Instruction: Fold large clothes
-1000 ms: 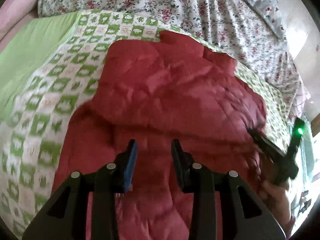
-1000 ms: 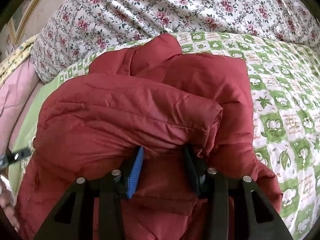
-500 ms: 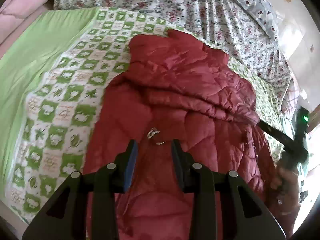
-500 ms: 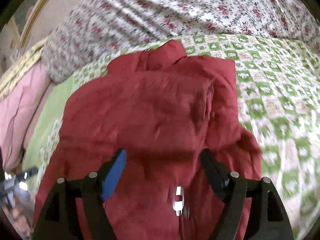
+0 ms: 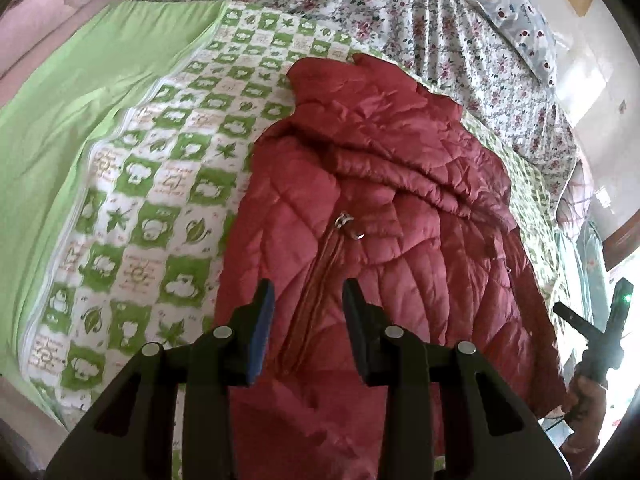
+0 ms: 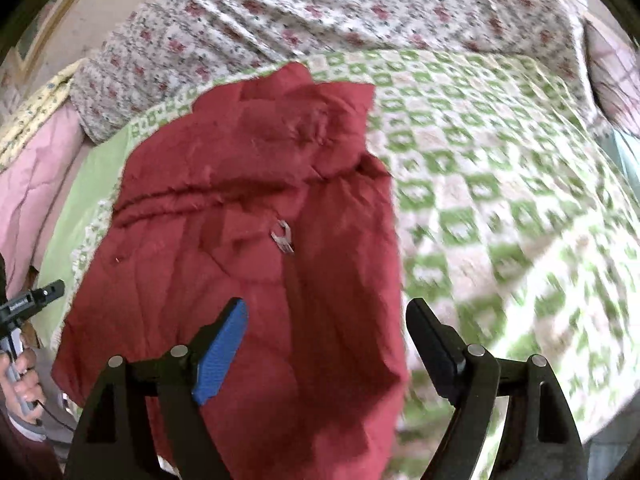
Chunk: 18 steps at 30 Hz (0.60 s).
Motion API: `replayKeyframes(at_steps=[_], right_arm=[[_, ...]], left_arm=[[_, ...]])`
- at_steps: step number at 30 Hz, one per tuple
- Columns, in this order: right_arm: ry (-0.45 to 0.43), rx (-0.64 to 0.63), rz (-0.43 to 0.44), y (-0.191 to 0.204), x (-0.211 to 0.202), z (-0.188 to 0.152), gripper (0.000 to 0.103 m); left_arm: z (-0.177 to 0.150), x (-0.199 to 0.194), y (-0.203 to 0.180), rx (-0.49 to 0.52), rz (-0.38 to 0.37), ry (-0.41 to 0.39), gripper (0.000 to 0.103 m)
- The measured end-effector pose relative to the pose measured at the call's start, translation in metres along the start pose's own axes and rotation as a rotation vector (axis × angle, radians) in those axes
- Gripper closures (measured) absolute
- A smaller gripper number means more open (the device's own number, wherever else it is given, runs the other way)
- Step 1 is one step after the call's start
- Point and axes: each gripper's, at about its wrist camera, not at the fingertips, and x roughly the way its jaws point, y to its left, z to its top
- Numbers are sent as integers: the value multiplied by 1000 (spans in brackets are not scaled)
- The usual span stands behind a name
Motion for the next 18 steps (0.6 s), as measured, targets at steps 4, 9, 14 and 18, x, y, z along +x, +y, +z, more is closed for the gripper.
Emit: replayKeyframes(at_steps=[4, 9, 14, 18], right_arm=[[33, 4, -14, -3, -4, -21, 20], [75, -16, -22, 2, -4, -43, 20], [111, -24, -5, 4, 0, -59, 20], [121, -45, 15, 5, -5, -69, 24]], left_arm=[[-8, -1, 10, -21, -8, 15, 67], [-13, -2, 18, -39, -34, 29, 56], [-22, 3, 17, -14, -21, 61, 49], [-33, 10, 18, 27, 22, 109, 49]])
